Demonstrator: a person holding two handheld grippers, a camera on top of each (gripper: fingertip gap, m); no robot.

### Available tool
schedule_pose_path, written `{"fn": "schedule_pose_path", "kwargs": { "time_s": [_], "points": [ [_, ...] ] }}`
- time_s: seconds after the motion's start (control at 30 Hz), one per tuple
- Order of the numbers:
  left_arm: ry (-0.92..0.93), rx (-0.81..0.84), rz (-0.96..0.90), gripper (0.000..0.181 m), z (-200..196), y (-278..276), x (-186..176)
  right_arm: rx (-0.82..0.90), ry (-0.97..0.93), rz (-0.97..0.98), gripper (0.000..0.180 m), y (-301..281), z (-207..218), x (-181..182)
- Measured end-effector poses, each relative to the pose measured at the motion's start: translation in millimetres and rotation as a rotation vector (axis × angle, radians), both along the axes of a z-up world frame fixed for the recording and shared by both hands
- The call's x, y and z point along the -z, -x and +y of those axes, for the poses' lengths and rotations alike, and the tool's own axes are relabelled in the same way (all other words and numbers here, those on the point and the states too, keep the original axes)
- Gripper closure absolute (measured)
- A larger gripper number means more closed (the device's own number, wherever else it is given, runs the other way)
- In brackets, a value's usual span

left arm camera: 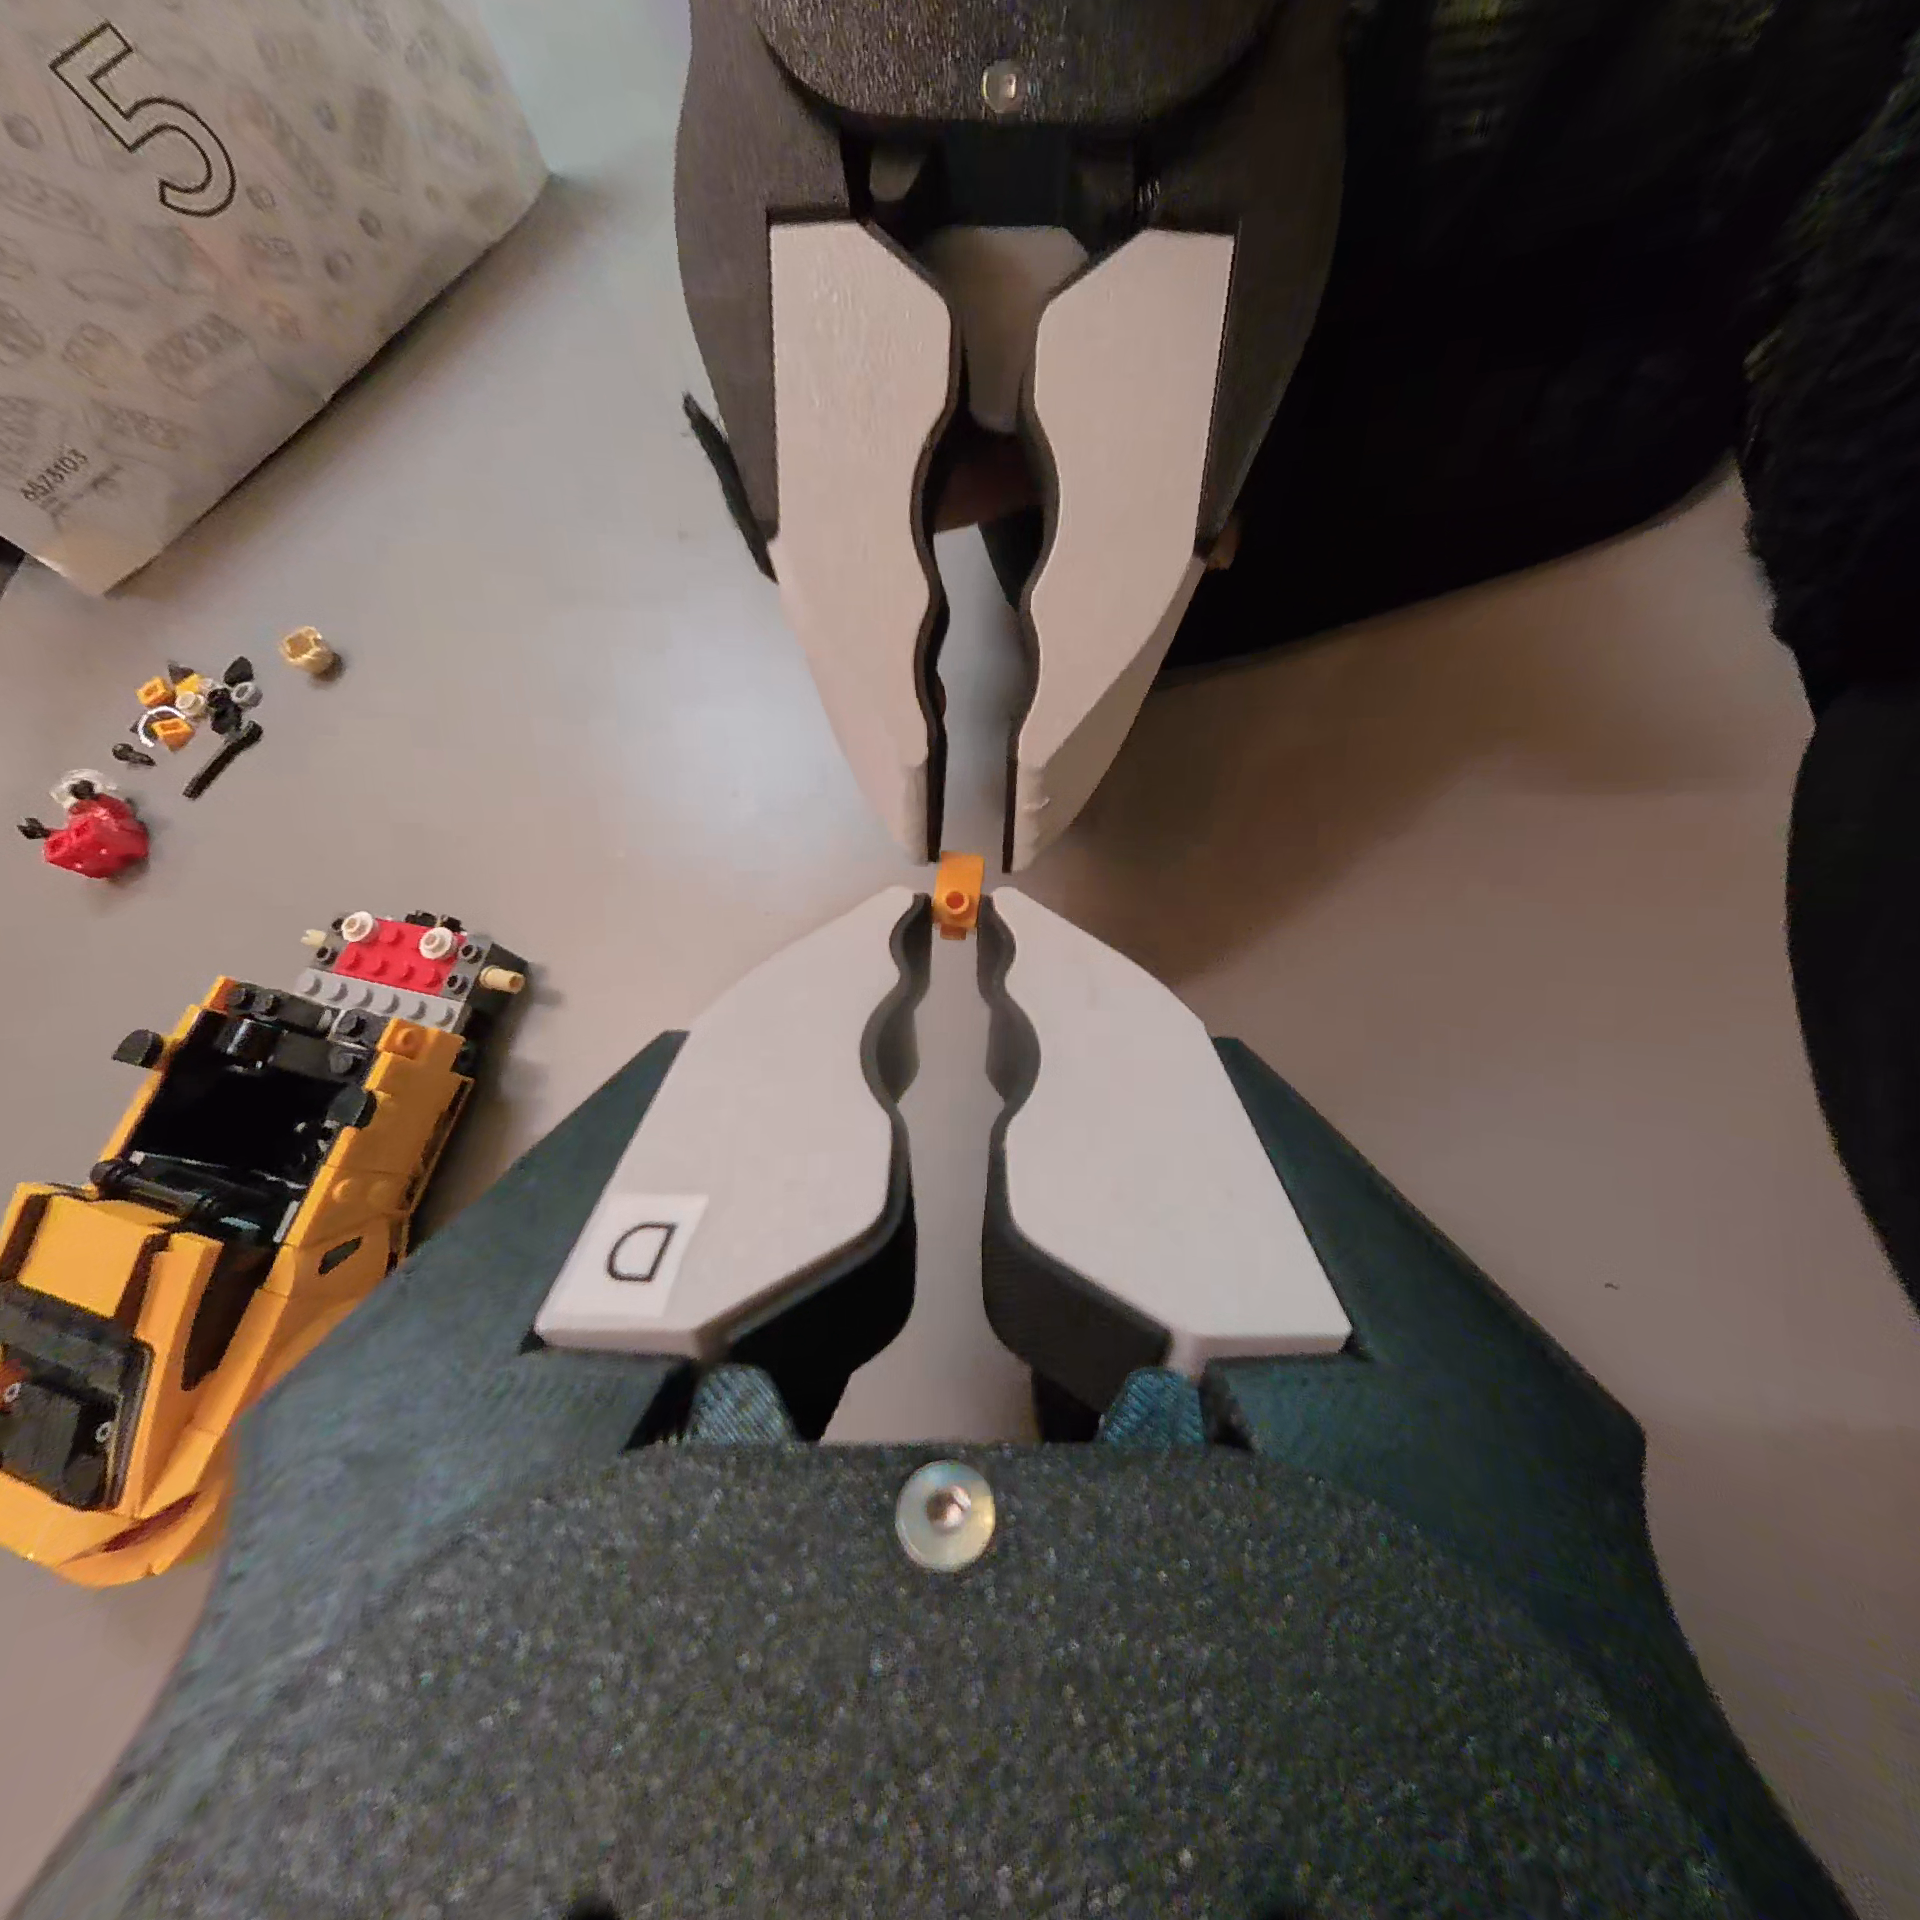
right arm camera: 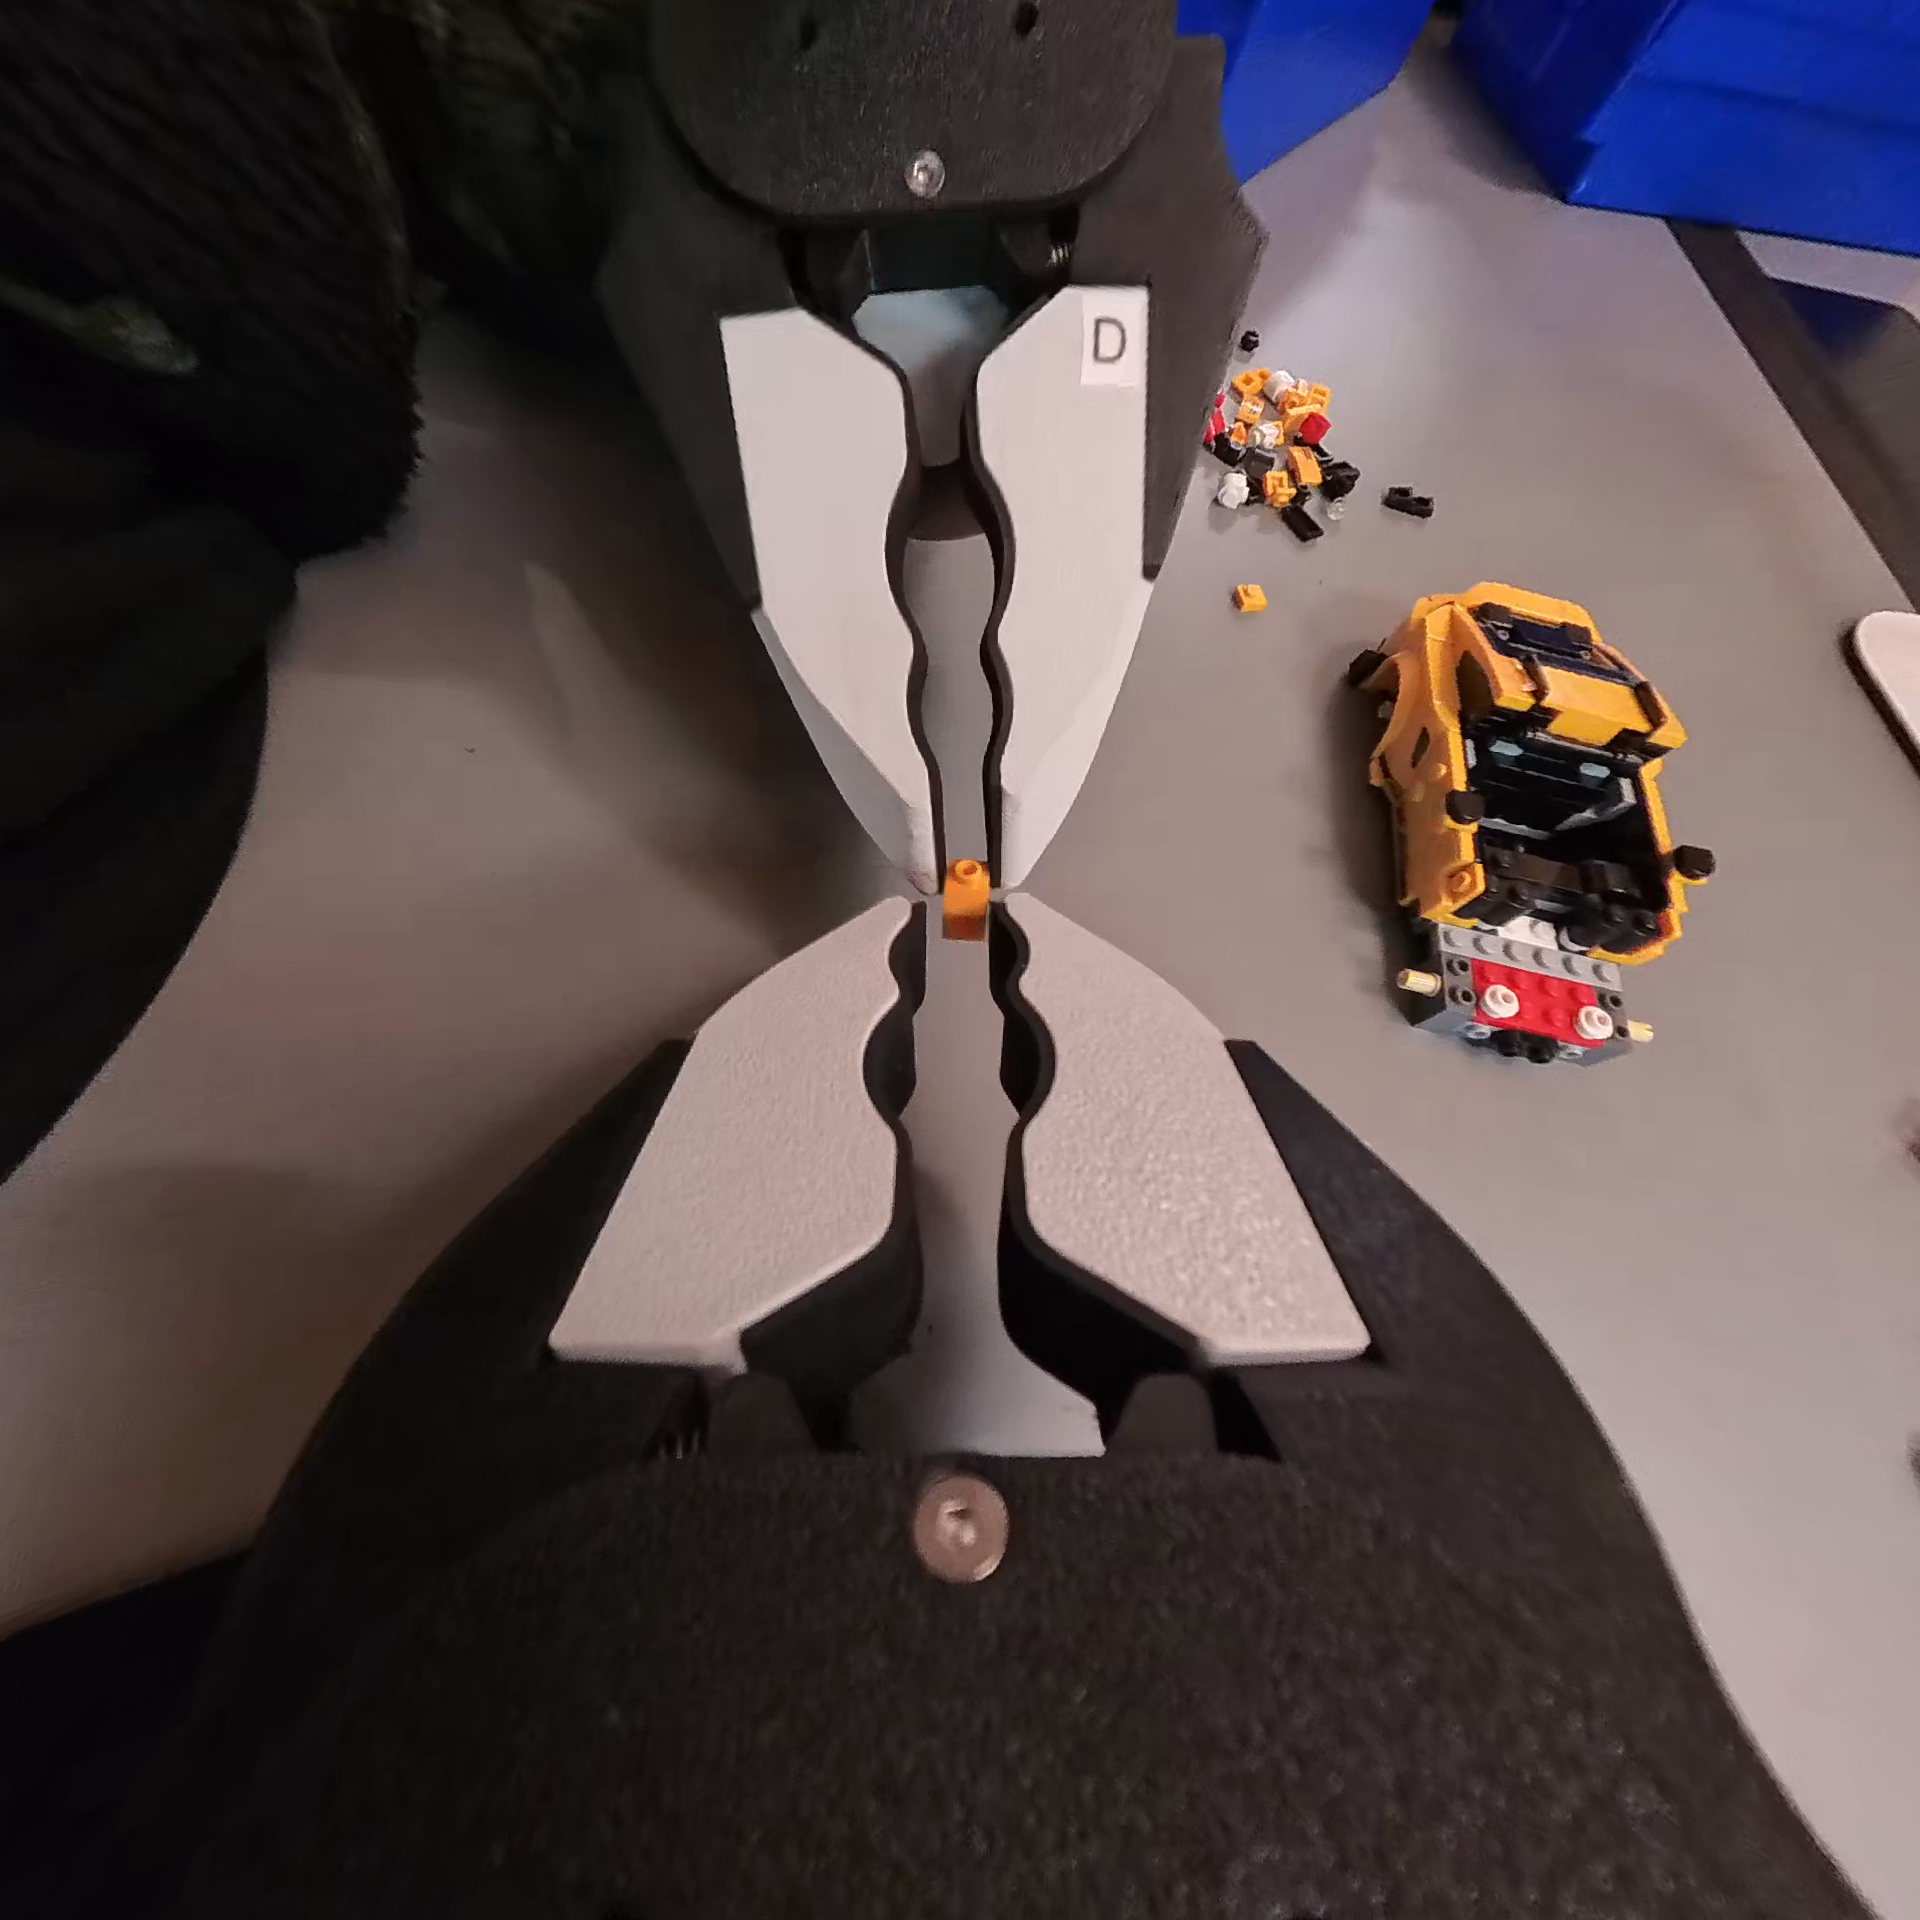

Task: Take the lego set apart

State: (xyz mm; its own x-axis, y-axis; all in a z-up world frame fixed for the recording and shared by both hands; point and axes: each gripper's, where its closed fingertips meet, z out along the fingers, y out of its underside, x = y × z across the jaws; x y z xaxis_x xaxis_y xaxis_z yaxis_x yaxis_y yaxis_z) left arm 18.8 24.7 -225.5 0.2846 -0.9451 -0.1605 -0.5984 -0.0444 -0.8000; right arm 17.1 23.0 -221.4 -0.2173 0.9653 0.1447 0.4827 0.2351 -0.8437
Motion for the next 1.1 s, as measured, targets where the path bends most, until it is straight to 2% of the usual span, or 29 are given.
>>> {"fn": "schedule_pose_path", "kwargs": {
  "time_s": [0.67,0.83,0.87,0.93,1.0,1.1],
  "points": [
    [0.018,0.001,-0.002,0.173,-1.4,0.7,-0.1,-0.007,-0.020,0.028,0.173,2.0,-0.7,-3.8],
    [0.088,0.007,-0.082,0.172,-3.8,3.5,-11.3,-0.018,0.000,0.078,0.174,2.7,-1.8,-14.4],
    [0.100,0.008,-0.097,0.172,-4.6,4.5,-14.7,-0.023,0.012,0.090,0.180,1.6,-2.3,-18.1],
    [0.057,-0.055,0.020,0.172,5.5,26.0,-2.5,0.035,0.029,0.157,0.180,-6.0,11.6,-32.6],
    [0.124,-0.064,-0.056,0.173,-0.8,34.7,-7.3,0.071,0.073,0.205,0.180,-16.3,22.4,-43.9],
    [0.096,-0.101,-0.073,0.173,-0.6,42.9,-10.8,0.089,0.073,0.193,0.180,-13.5,24.4,-37.1]
  ]
}}
